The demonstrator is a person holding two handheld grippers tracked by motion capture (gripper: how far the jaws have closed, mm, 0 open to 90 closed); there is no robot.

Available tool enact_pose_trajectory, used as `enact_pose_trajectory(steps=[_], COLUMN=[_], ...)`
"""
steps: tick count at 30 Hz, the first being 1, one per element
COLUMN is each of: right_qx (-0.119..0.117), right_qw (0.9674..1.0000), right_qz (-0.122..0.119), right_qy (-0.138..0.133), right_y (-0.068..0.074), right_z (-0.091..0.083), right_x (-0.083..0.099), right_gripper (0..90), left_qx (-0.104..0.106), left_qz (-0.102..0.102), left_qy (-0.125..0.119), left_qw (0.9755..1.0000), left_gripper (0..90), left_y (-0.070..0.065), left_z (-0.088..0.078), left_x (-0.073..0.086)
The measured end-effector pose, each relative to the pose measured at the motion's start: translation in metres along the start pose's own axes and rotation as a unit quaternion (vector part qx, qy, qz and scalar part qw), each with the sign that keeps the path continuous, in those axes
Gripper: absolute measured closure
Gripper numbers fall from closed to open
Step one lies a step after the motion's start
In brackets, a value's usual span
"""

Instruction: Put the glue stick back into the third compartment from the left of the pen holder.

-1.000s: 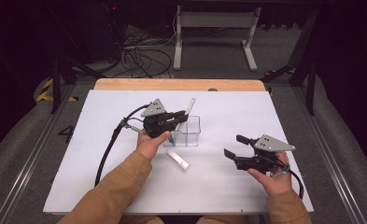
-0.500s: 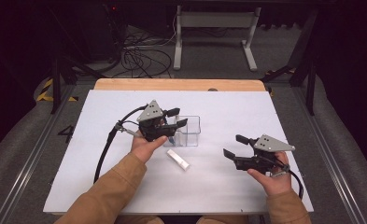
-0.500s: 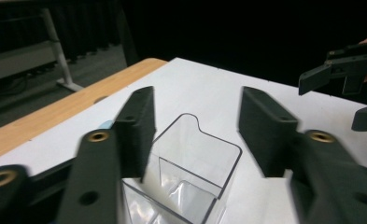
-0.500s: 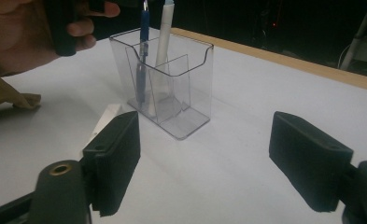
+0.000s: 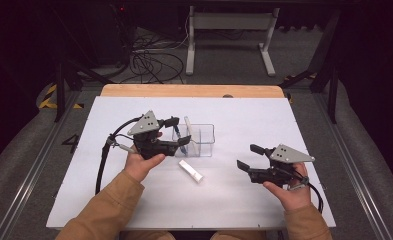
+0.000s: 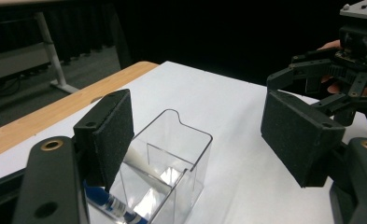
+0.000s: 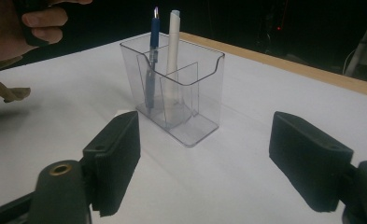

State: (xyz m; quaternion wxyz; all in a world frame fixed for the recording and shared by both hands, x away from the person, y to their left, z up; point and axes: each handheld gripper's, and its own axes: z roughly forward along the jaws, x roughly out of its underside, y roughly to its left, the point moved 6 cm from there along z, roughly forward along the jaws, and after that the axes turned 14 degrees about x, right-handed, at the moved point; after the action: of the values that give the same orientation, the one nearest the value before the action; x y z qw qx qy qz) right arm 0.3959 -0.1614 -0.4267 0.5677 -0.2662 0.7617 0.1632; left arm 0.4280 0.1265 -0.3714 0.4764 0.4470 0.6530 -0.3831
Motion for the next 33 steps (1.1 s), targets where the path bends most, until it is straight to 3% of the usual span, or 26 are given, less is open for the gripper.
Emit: enact_pose_trajectory(steps=[10,15,20,29,33], right_qx=[-0.007,-0.008,-0.008,-0.014,-0.015], right_qw=[1.0000,1.0000,1.0000,0.9999,0.9999], right_qz=[0.000,0.001,0.000,-0.005,-0.005], right_qy=[0.001,-0.003,-0.003,-0.004,-0.003], right_y=[0.005,0.007,0.007,0.013,0.014], right_z=[0.001,-0.001,-0.001,0.000,-0.001], right_x=[-0.002,-0.004,-0.004,-0.006,-0.006], right_gripper=[25.0,25.0,24.9,24.7,24.7], left_qx=[-0.021,-0.034,-0.038,-0.048,-0.053], left_qz=[-0.002,-0.003,-0.005,-0.033,-0.029], left_qy=[0.020,0.056,0.064,0.077,0.084], left_qw=[0.9996,0.9979,0.9973,0.9953,0.9946], left_gripper=[24.7,22.6,21.0,17.3,16.8], left_y=[-0.007,-0.013,-0.021,-0.018,-0.020], left_z=[-0.026,-0.045,-0.060,-0.067,-0.066], left_x=[0.012,0.026,0.037,0.055,0.056])
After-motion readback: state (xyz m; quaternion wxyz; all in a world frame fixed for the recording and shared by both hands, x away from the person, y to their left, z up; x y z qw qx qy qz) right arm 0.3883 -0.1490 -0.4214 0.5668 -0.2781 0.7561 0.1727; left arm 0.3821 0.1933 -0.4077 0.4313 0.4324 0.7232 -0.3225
